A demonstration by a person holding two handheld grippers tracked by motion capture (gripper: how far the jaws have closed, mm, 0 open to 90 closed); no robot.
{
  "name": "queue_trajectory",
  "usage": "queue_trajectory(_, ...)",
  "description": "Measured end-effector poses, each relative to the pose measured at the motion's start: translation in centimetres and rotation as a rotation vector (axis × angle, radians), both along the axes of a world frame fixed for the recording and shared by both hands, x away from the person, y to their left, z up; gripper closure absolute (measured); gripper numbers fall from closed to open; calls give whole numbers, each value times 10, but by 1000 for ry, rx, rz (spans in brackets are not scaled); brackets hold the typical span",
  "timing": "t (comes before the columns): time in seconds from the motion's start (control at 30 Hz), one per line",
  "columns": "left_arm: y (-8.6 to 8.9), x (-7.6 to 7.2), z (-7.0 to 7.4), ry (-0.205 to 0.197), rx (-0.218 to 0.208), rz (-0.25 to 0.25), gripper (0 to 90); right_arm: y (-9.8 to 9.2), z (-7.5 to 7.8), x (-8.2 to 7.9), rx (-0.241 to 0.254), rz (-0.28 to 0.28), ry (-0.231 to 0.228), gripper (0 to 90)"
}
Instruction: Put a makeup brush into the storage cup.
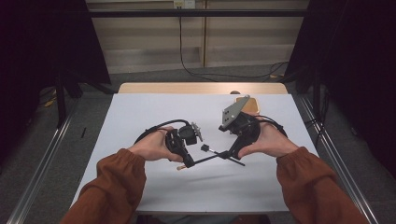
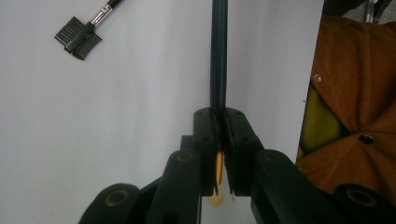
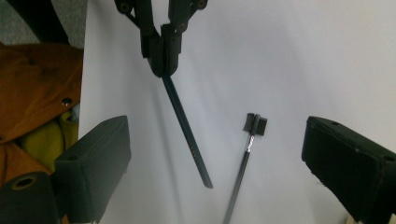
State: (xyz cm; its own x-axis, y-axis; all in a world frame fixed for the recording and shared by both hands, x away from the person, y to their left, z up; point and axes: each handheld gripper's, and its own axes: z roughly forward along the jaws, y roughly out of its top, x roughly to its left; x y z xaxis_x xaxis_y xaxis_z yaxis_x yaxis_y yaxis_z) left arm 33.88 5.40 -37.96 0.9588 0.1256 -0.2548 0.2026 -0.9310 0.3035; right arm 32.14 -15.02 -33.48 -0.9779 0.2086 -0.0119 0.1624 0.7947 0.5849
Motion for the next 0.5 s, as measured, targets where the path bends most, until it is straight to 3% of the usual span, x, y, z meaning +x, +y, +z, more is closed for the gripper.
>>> queue_trajectory(0.3, -2, -1, -1, 1, 15, -24, 845, 9, -4, 0, -126, 37, 44, 220)
queue_trajectory(0.5, -3, -4, -2, 6, 33, -38, 845, 16, -10, 2, -211, 65, 52, 219)
